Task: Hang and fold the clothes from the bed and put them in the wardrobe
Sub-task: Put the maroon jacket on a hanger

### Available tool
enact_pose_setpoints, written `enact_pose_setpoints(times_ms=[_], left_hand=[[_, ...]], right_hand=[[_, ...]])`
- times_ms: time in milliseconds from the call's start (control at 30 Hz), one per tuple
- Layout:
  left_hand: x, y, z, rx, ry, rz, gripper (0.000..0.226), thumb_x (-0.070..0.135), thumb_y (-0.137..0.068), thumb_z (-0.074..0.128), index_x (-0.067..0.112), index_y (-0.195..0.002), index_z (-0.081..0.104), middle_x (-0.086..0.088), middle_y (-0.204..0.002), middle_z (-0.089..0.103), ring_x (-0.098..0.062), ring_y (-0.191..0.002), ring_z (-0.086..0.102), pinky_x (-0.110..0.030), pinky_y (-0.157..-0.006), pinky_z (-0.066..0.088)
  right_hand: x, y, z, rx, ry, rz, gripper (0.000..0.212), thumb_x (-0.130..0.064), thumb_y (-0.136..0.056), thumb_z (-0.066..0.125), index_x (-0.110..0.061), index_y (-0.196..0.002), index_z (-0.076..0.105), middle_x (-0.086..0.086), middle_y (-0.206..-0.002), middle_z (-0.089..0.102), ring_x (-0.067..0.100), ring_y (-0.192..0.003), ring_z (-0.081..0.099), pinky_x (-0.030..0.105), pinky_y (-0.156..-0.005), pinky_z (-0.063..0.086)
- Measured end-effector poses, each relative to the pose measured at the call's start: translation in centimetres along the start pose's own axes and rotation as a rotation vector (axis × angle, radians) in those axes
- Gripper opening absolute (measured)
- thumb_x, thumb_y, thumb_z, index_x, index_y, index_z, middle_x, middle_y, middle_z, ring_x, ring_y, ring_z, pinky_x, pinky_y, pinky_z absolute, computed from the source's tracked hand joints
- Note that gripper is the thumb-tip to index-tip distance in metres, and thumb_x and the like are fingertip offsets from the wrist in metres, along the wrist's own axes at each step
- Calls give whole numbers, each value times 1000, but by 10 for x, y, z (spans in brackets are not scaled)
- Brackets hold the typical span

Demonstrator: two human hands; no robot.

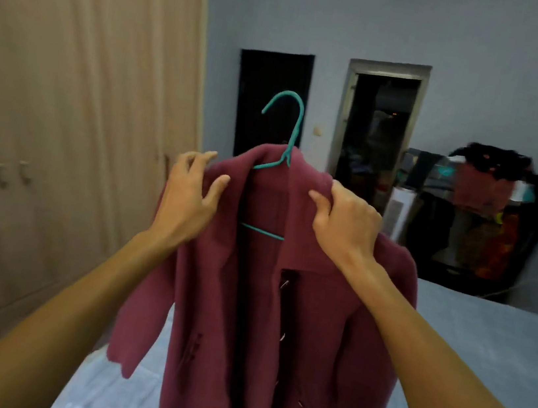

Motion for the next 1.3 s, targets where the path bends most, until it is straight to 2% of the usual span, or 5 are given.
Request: enact_pose_setpoints(times_ms=[267, 400, 633, 1033, 1300], left_hand=[[-50, 57, -166, 131, -254, -198, 40, 28, -94, 53, 8, -129, 49, -13, -125, 52, -22, -122, 42, -28, -107, 29], [-79, 79, -269, 215, -352, -301, 42, 30, -95, 51, 9, -131, 48, -13, -131, 48, -22, -124, 42, -15, -100, 23], [-140, 113, -432, 358, -440, -402, 41, 33, -95, 49, 13, -131, 48, -11, -129, 46, -23, -117, 49, -19, -96, 29], [-253, 112, -682, 457, -580, -474, 42, 36, -95, 47, 15, -132, 46, -11, -131, 47, -24, -118, 49, -34, -103, 37], [-324, 83, -772, 529, -671, -418, 38, 34, -95, 49, 16, -129, 49, -8, -129, 50, -19, -113, 52, -23, -92, 35]], right_hand=[[-153, 12, 29, -99, -295, -111, 32, -41, -95, 48, -11, -87, 56, 7, -79, 66, 32, -74, 64, 31, -59, 29], [-247, 20, 39, -140, -407, -157, 35, -42, -96, 46, -11, -99, 60, 11, -91, 69, 35, -85, 64, 34, -64, 33], [-426, 23, 56, -196, -533, -223, 39, -44, -96, 44, -16, -119, 58, 16, -103, 68, 39, -97, 61, 41, -78, 43], [-718, 2, 84, -229, -806, -261, 31, -43, -94, 48, -14, -85, 55, 12, -85, 67, 35, -82, 62, 35, -65, 39], [-853, -29, 105, -188, -843, -309, 33, -44, -96, 46, -14, -86, 55, 9, -85, 67, 32, -82, 63, 32, -63, 33]])
Point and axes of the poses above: each hand's wrist, its own y-axis away from the middle knuckle, its own z-axis out of the palm, x = y × z, the point moved 10 cm from there along -y, towards the middle knuckle
